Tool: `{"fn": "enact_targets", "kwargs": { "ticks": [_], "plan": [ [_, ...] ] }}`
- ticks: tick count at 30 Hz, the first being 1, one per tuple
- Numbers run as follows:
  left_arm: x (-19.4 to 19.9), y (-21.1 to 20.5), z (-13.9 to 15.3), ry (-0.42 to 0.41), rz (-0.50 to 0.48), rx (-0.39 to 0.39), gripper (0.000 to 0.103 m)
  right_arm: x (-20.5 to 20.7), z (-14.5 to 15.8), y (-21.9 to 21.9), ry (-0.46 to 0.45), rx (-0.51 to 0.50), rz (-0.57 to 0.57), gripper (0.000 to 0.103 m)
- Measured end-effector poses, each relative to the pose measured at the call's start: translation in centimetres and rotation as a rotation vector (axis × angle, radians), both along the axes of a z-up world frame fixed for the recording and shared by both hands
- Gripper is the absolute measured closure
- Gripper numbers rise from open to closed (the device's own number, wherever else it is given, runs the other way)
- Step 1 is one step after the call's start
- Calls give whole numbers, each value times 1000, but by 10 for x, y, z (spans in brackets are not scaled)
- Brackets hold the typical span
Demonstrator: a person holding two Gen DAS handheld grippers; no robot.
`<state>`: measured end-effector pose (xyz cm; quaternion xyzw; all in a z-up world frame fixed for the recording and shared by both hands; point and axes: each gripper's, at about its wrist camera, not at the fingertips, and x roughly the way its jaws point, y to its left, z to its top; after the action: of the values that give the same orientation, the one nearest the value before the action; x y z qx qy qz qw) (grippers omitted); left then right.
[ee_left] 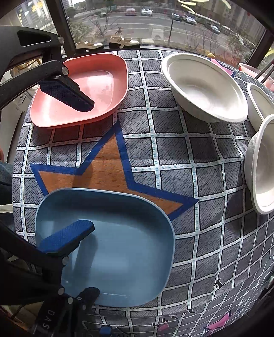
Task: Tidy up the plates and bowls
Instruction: 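Move both tools down toward the rim of the blue plate, then close the right tool on the blue plate rim while the left tool grips beside it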
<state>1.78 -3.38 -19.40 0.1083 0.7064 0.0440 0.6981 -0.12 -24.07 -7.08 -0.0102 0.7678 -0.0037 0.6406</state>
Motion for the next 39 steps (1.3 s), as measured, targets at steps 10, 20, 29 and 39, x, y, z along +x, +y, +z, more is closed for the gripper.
{"fn": "enact_targets", "kwargs": {
  "ticks": [10, 20, 29, 39],
  "plan": [
    [17, -40, 2, -35, -110, -49, 0, -20, 0, -66, -5, 112, -159, 0],
    [22, -28, -15, -32, -95, -160, 0, -35, -5, -46, -44, 84, -143, 0],
    [27, 15, -23, 28, 5, -197, 0, 14, -15, -47, -10, 112, -186, 3],
    [33, -14, 0, 44, -86, -221, 55, 26, 6, -20, -11, 251, -126, 77]
  ]
}}
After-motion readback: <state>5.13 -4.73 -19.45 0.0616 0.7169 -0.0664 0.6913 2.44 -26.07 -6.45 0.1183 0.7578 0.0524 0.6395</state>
